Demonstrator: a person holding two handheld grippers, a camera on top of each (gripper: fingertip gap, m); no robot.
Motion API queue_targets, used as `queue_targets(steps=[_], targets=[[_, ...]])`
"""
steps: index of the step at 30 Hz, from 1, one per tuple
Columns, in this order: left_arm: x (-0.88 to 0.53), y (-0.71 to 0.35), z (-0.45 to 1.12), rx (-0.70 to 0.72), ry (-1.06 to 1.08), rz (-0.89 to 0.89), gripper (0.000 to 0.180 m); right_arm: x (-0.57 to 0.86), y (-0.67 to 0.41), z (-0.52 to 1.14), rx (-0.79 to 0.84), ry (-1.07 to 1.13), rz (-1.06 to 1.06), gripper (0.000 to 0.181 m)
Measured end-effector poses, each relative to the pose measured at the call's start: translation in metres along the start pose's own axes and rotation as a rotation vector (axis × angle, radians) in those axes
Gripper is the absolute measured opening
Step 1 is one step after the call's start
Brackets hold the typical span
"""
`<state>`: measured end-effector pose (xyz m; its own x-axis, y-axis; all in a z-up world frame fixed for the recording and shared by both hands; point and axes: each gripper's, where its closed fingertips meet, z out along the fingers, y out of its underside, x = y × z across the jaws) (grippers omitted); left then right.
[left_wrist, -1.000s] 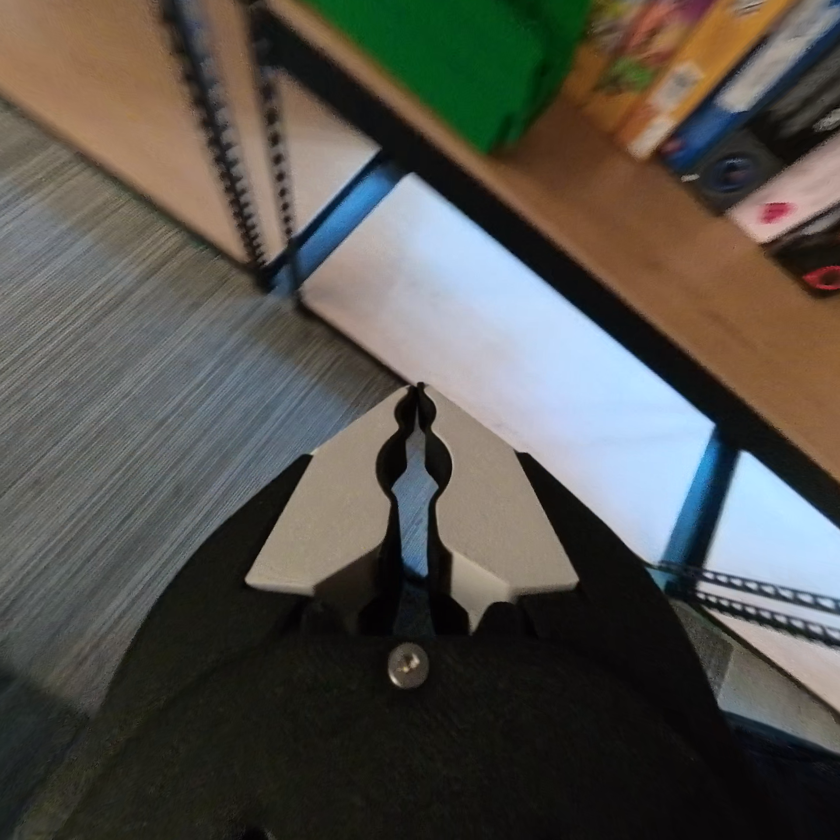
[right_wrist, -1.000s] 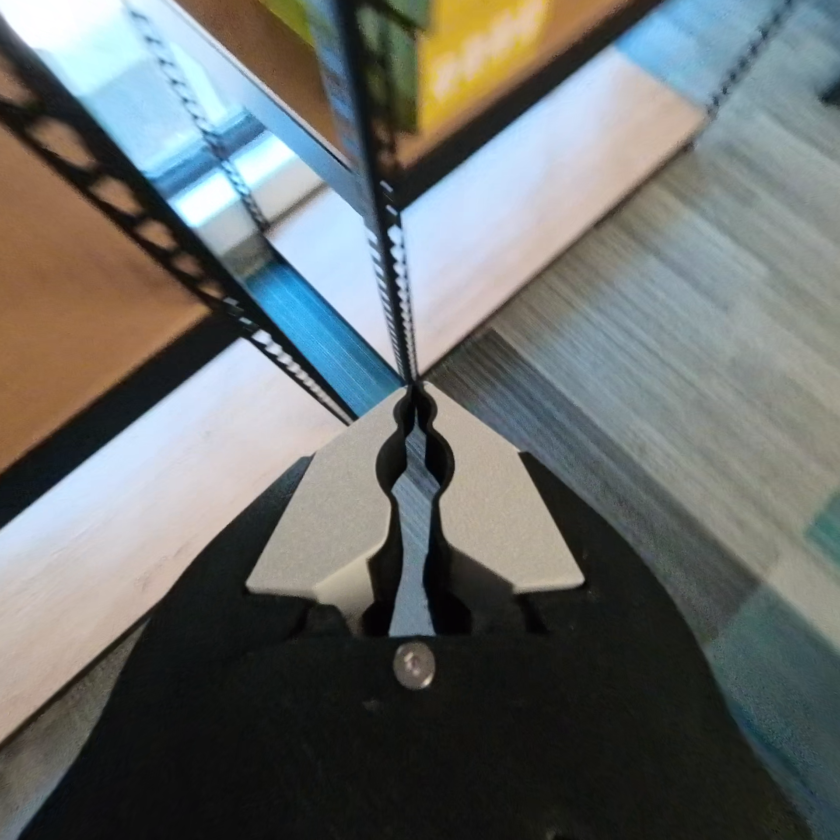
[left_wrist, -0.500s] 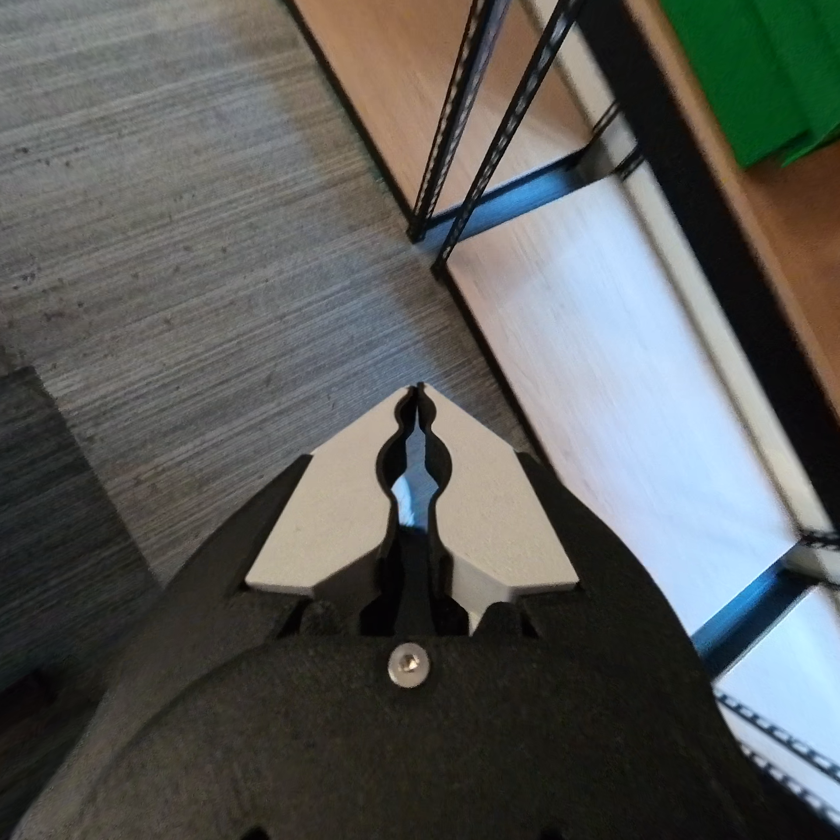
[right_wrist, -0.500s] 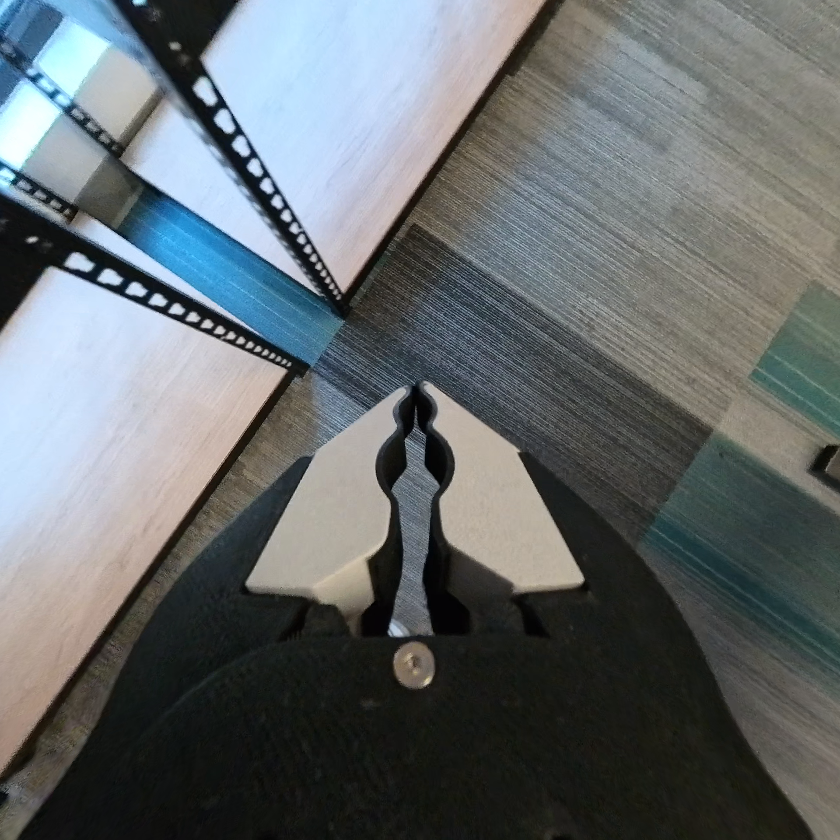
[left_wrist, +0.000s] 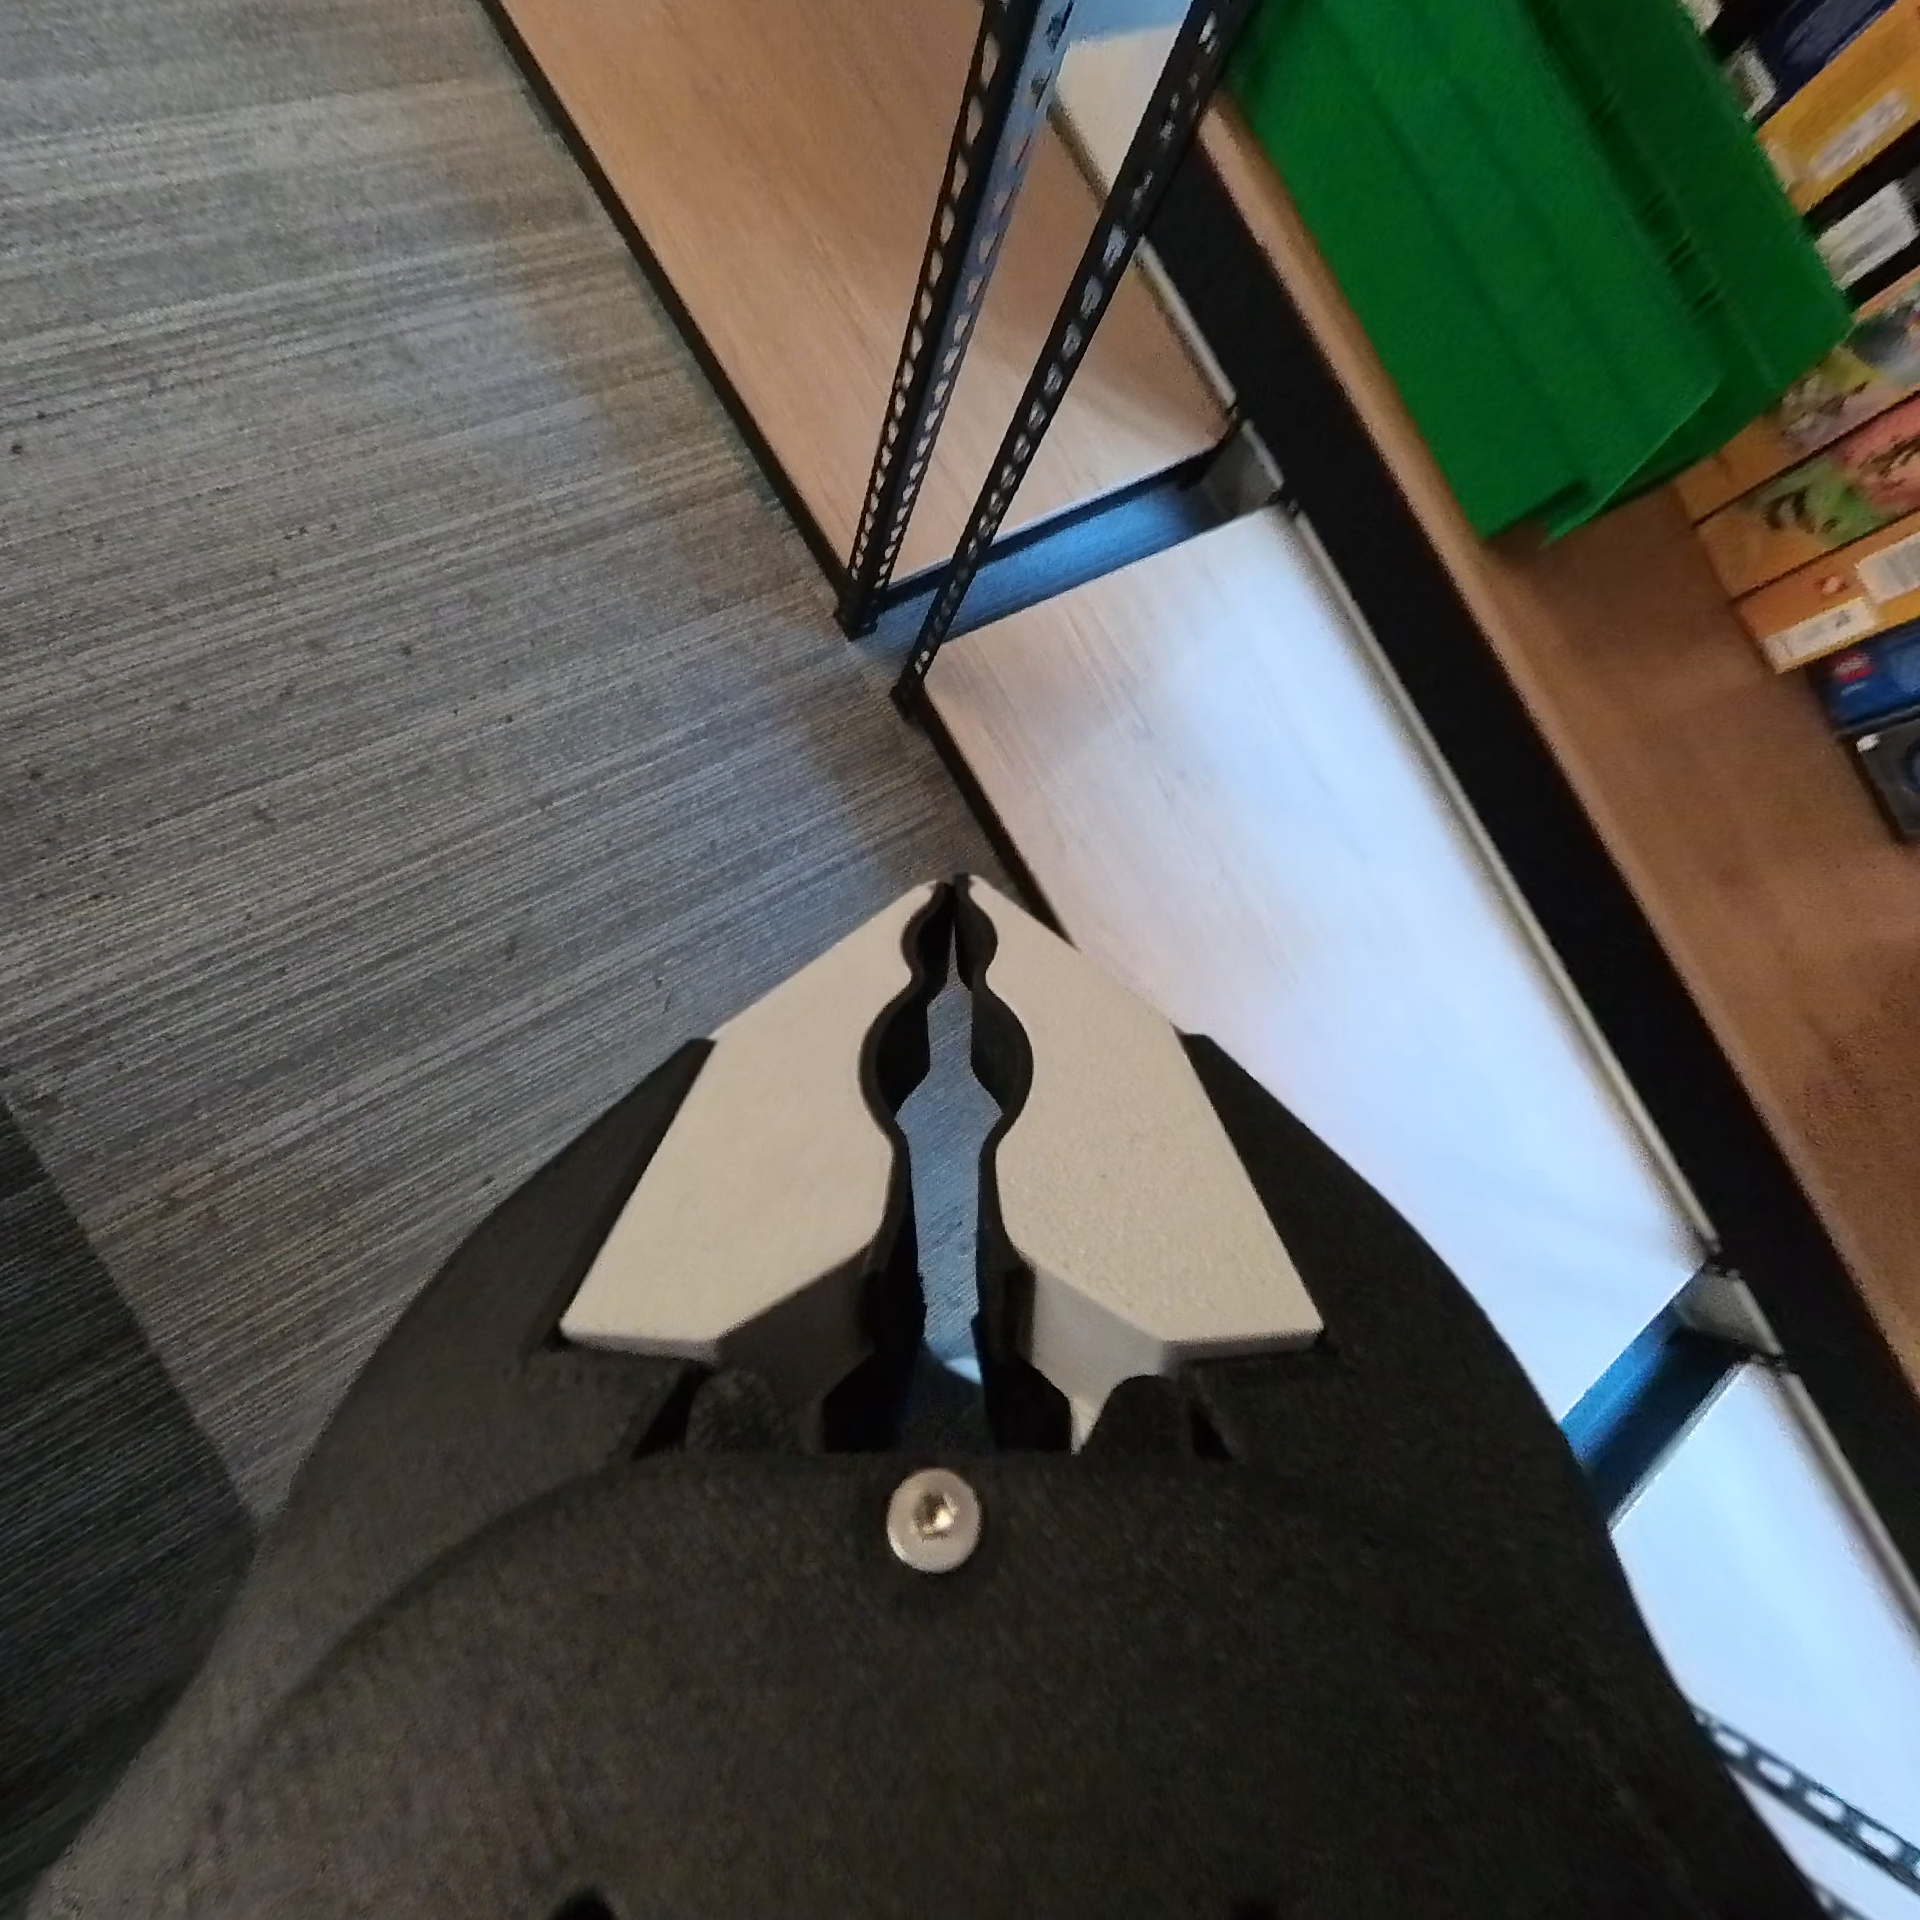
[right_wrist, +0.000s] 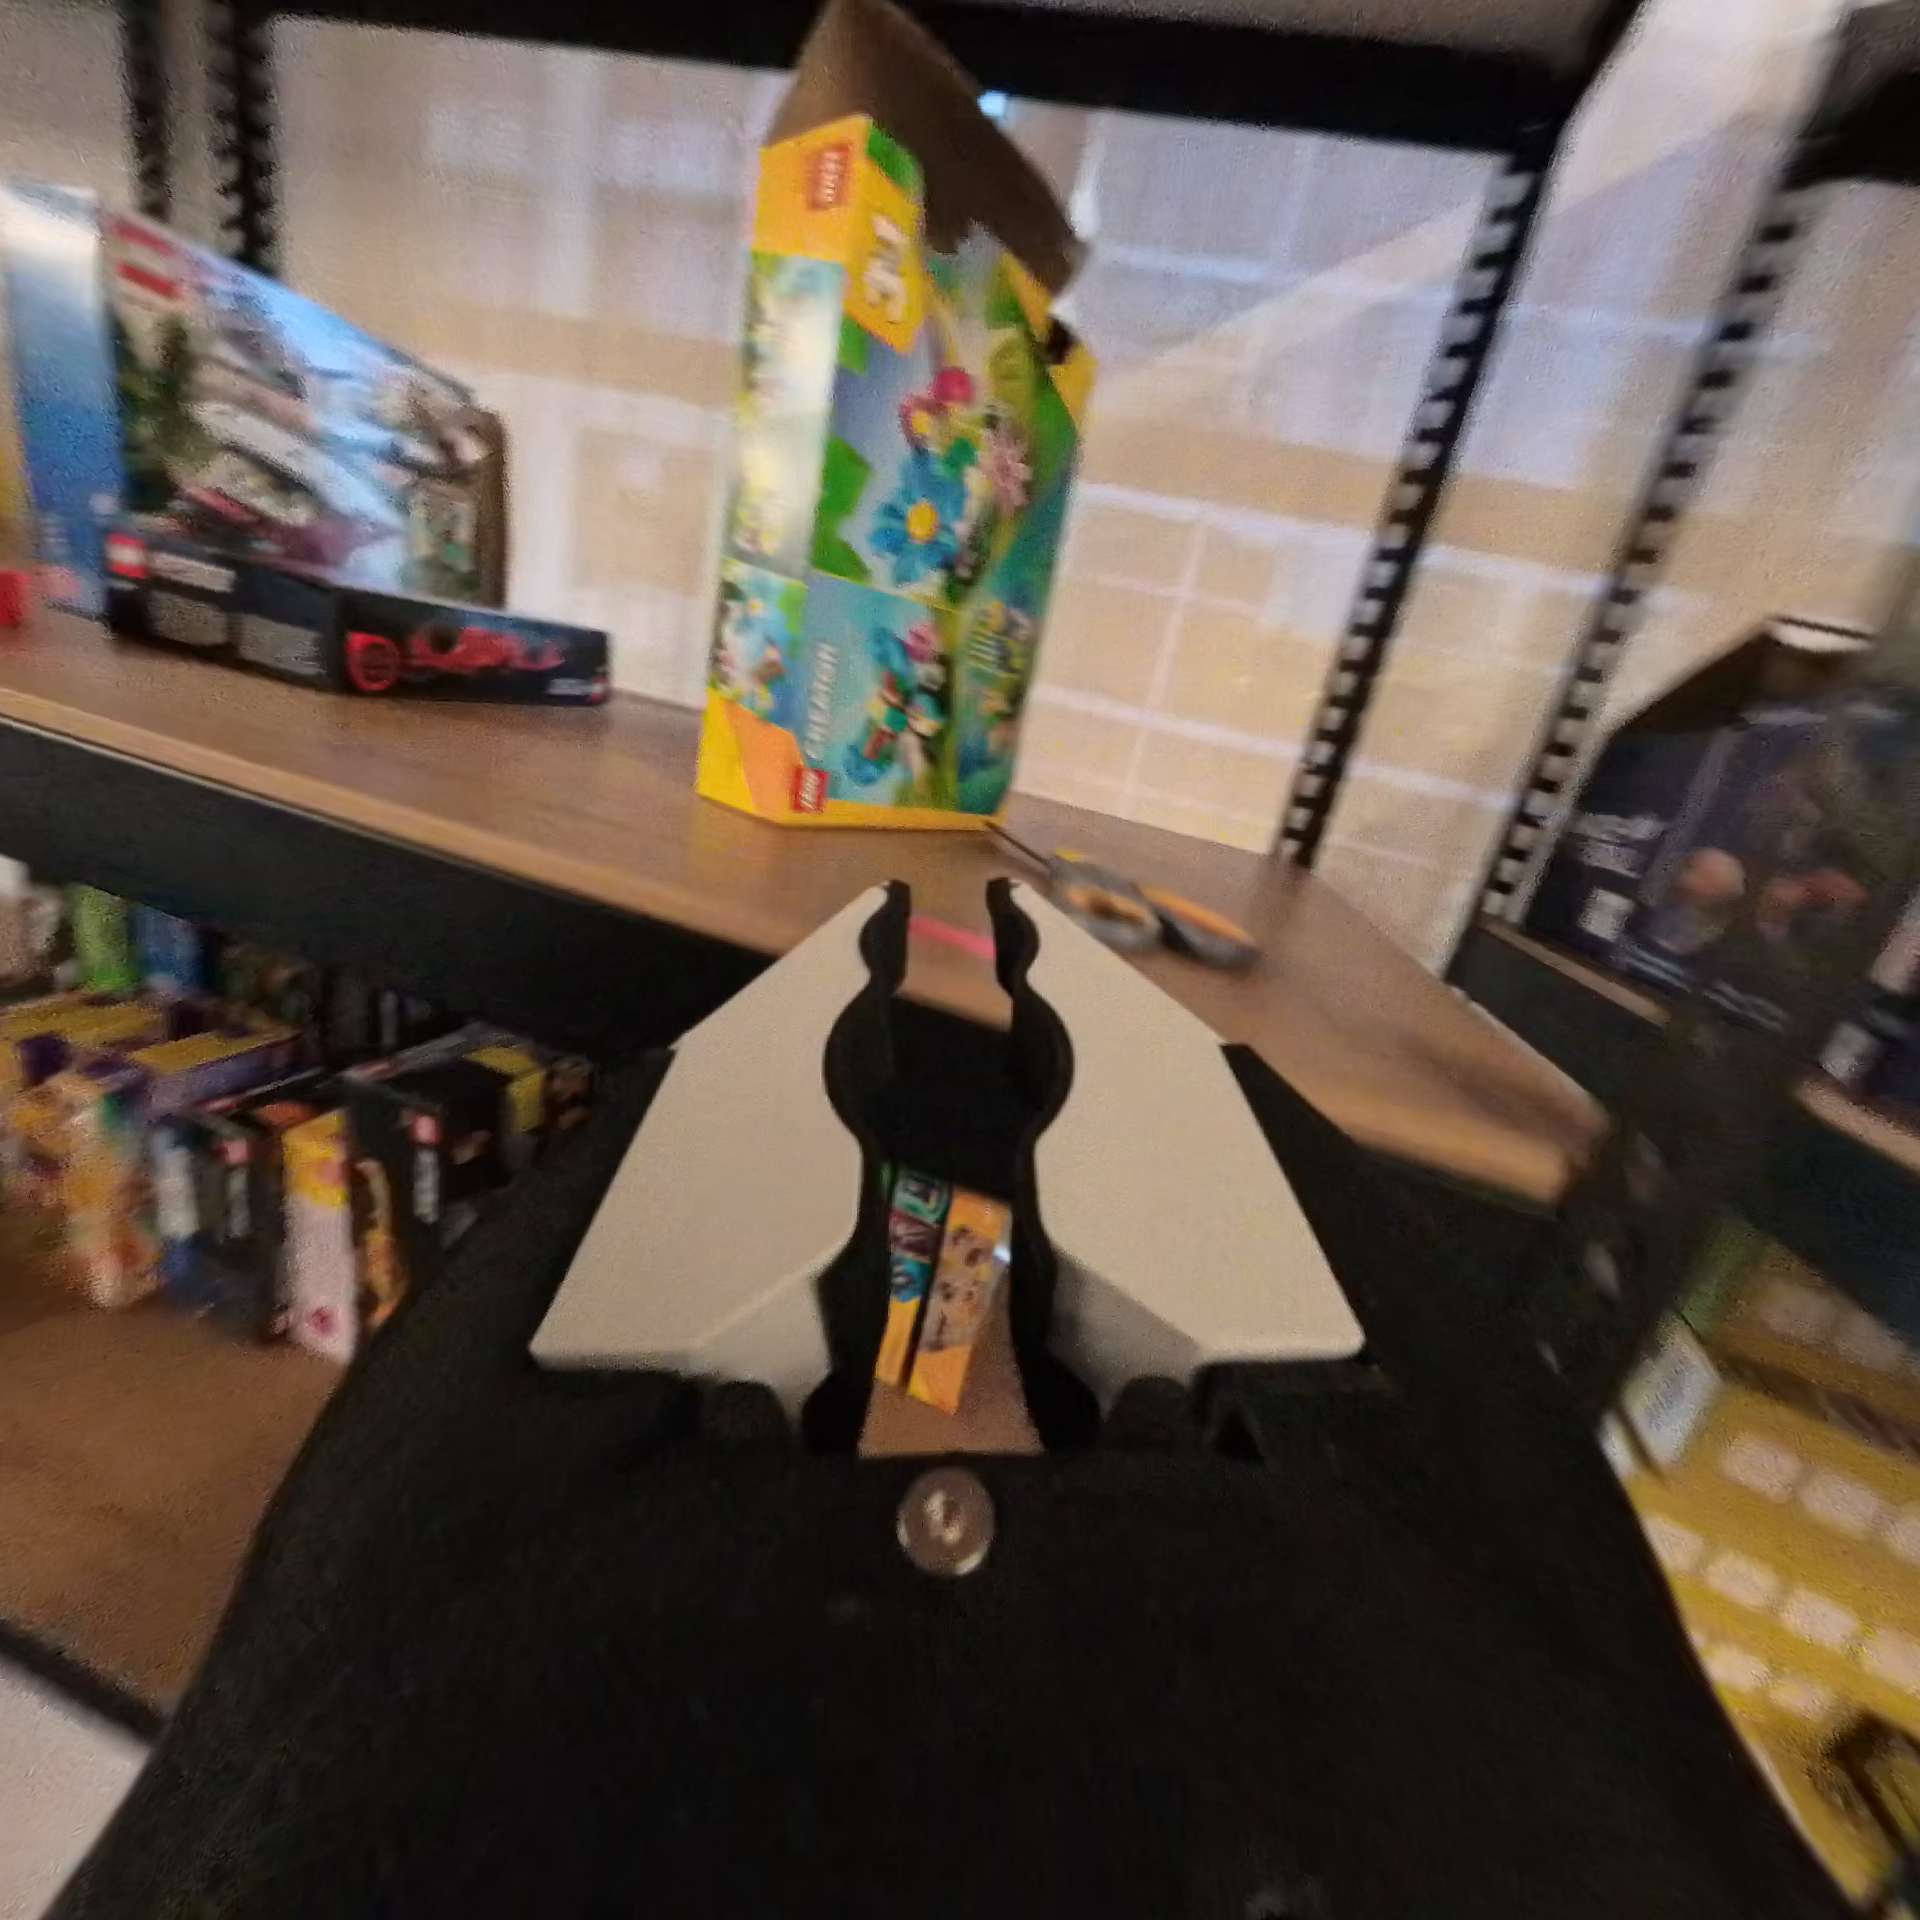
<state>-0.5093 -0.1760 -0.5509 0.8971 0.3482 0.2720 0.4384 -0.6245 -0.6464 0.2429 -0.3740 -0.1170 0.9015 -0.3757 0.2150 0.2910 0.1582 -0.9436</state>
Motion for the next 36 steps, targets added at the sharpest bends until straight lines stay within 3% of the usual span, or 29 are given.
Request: queue_targets(steps=[3,4,5,13,18,30,32,34,36], targets=[[-0.013,0.020,-0.004,-0.048,-0.021,0.025,0.000,-0.006,0.004,0.046,-0.299,-0.191,0.030,0.032],[-0.017,0.025,-0.005,-0.058,-0.027,0.027,0.000,-0.007,0.010,0.055,-0.390,-0.257,0.027,0.031],[-0.021,0.029,-0.006,-0.061,-0.029,0.023,0.000,-0.008,0.012,0.061,-0.436,-0.309,0.016,0.019],[-0.051,0.057,-0.019,-0.065,-0.061,-0.061,0.000,-0.013,0.042,0.085,-0.665,-0.442,-0.380,0.015],[-0.063,0.077,-0.026,-0.095,-0.079,-0.070,0.000,-0.024,0.057,0.085,-0.733,-0.495,-0.434,0.011],[-0.050,0.076,-0.017,-0.096,-0.027,-0.045,0.000,-0.017,0.061,0.094,-0.735,-0.458,-0.414,0.000],[-0.045,0.074,-0.015,-0.092,-0.011,-0.037,0.000,-0.006,0.051,0.099,-0.666,-0.386,-0.300,0.000],[-0.041,0.072,-0.015,-0.084,0.005,-0.031,0.000,0.005,0.033,0.101,-0.568,-0.315,-0.054,0.000],[-0.040,0.071,-0.017,-0.082,0.017,-0.021,0.000,0.000,-0.003,0.100,-0.375,-0.327,0.173,0.000]])
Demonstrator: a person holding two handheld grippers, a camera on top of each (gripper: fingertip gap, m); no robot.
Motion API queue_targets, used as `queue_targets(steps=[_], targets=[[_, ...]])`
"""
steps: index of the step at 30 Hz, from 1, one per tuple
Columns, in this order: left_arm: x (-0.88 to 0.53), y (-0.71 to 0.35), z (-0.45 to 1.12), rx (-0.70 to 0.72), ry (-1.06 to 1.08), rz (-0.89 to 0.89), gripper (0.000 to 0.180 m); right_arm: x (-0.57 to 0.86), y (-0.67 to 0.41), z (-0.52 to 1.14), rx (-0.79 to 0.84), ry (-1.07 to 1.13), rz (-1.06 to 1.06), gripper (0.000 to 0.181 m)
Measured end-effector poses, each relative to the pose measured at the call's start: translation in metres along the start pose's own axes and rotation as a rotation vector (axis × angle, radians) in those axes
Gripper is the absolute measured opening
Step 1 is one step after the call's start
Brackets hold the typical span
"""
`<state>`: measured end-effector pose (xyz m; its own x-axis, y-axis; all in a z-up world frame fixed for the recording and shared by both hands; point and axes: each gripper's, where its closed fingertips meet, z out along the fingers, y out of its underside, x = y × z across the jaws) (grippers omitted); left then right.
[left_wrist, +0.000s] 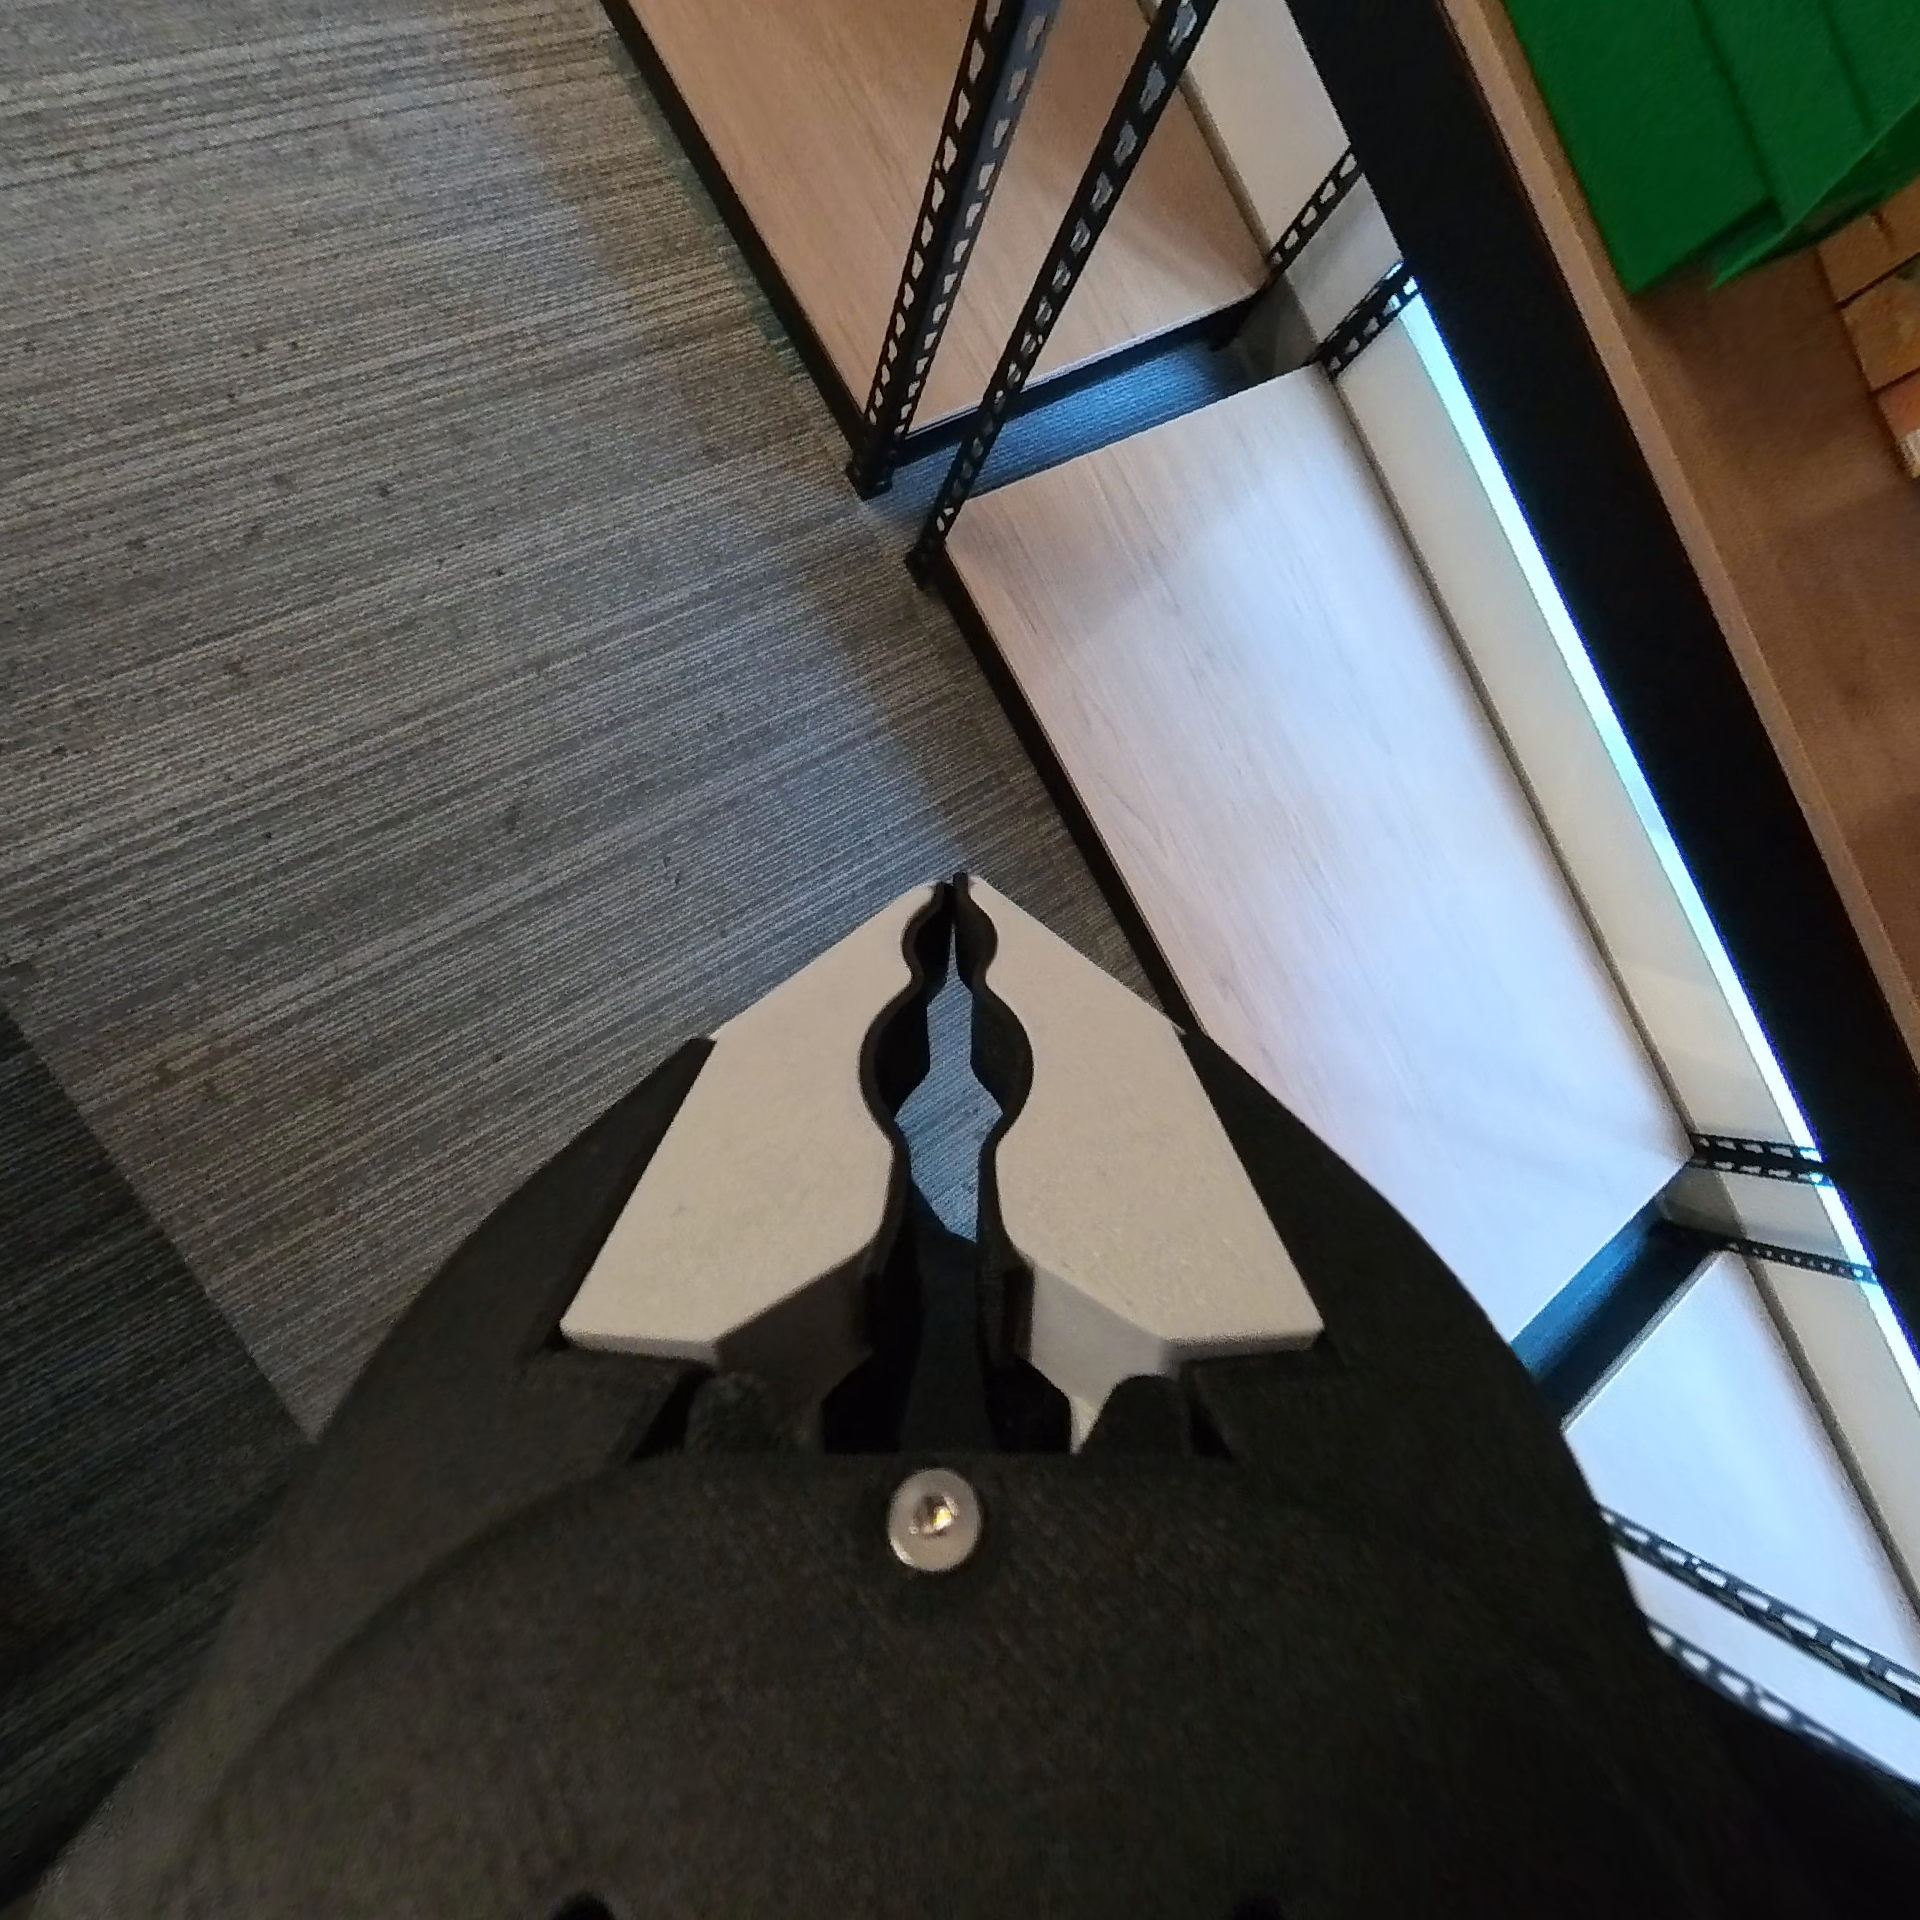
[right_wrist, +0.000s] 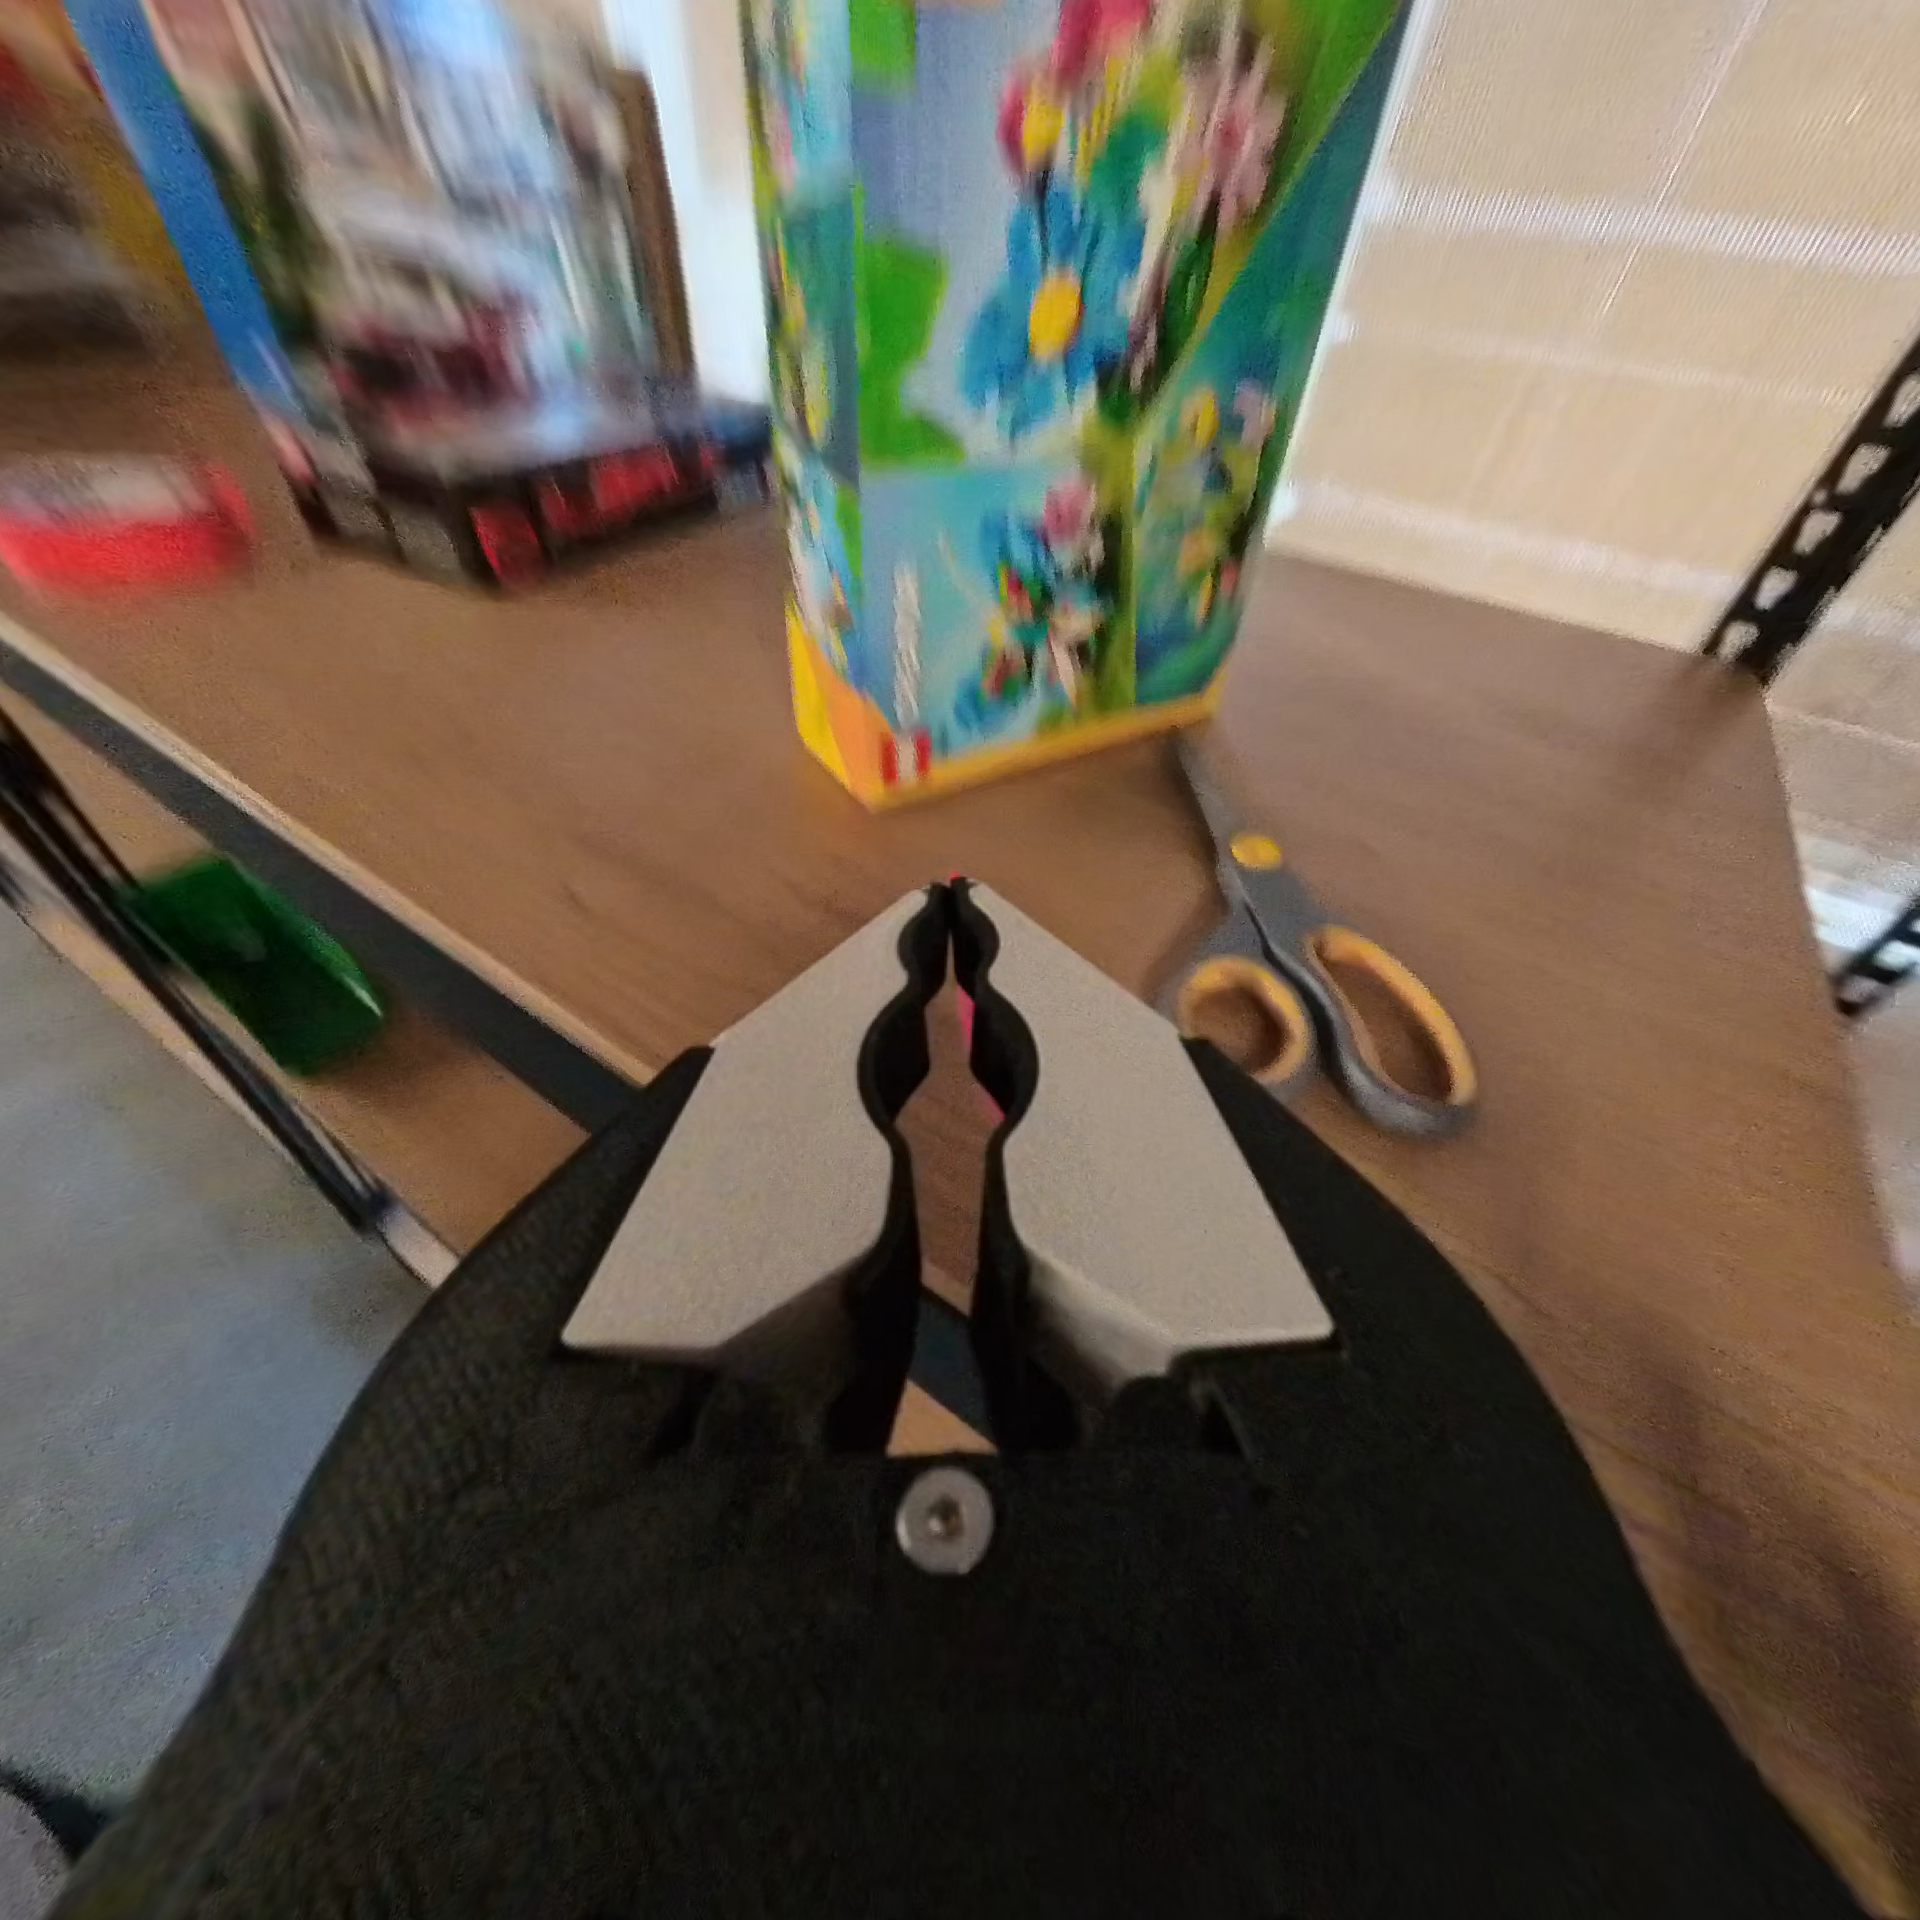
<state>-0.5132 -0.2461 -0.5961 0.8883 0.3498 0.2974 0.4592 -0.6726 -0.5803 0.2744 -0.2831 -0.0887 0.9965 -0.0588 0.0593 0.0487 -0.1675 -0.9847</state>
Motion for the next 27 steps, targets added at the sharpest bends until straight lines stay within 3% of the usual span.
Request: queue_targets(steps=[3,7,12,16,20,27], targets=[[-0.004,0.005,-0.007,-0.018,0.005,0.030,0.000,-0.035,-0.024,-0.008,0.116,-0.100,0.071,0.000],[-0.022,0.012,-0.024,-0.054,-0.018,0.096,0.000,-0.155,-0.042,0.012,0.206,-0.430,0.048,0.000],[-0.045,0.000,-0.056,0.017,-0.021,0.079,0.000,-0.344,0.002,0.052,0.148,-0.937,-0.067,0.000],[-0.086,0.008,-0.093,0.071,-0.045,0.007,0.000,-0.468,0.034,0.071,0.071,-1.239,-0.119,0.000],[-0.160,0.064,-0.136,0.012,-0.157,-0.071,0.000,-0.579,0.044,0.074,0.084,-1.420,-0.244,0.000],[-0.271,0.190,-0.204,-0.080,-0.307,-0.414,0.000,-0.754,0.059,0.049,0.115,-1.627,-0.431,0.000]])
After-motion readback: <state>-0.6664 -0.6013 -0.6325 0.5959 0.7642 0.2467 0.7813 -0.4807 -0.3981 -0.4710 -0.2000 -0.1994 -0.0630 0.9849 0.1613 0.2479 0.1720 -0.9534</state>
